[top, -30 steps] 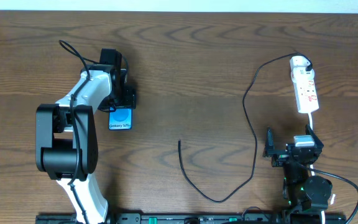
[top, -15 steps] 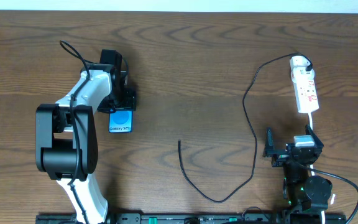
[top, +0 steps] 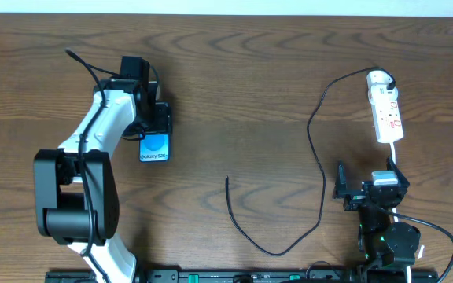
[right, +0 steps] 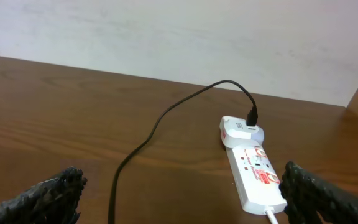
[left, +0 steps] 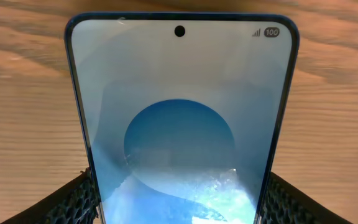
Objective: Plug charger to phone and switch on socket
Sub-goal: 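Lift the phone with the left gripper and tilt it upright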
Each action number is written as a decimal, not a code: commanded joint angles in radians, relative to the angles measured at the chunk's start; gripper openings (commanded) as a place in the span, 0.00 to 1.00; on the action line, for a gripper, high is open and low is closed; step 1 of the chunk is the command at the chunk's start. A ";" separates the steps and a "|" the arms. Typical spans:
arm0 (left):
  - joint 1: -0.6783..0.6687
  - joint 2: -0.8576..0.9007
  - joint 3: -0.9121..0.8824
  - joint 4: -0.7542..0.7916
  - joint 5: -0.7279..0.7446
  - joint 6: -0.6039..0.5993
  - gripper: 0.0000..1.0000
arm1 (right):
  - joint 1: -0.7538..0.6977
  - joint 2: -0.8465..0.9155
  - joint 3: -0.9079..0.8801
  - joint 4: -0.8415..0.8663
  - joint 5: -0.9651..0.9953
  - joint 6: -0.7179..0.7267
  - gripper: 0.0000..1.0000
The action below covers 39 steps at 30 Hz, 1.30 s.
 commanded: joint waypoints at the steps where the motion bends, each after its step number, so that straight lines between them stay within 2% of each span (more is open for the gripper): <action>1: -0.002 -0.027 0.005 -0.004 0.155 -0.001 0.08 | -0.005 -0.007 -0.002 -0.004 -0.003 -0.014 0.99; 5: -0.002 -0.027 0.005 0.007 0.325 -0.043 0.07 | -0.005 -0.007 -0.002 -0.004 -0.003 -0.014 0.99; 6: -0.002 -0.027 0.005 0.016 0.421 -0.058 0.08 | -0.005 -0.007 -0.002 -0.004 -0.003 -0.014 0.99; 10: -0.002 -0.027 0.005 0.040 0.638 -0.077 0.07 | -0.005 -0.007 -0.002 -0.004 -0.003 -0.014 0.99; 13: -0.002 -0.027 0.005 0.053 0.750 -0.128 0.07 | -0.005 -0.007 -0.002 -0.004 -0.003 -0.014 0.99; 23: -0.002 -0.027 0.005 0.101 0.921 -0.394 0.07 | -0.005 -0.007 -0.002 -0.004 -0.003 -0.014 0.99; 31: -0.002 -0.027 0.005 0.210 1.116 -0.583 0.07 | -0.005 -0.007 -0.002 -0.004 -0.003 -0.014 0.99; 39: -0.002 -0.027 0.005 0.269 1.144 -0.852 0.08 | -0.005 -0.007 -0.002 -0.004 -0.003 -0.014 0.99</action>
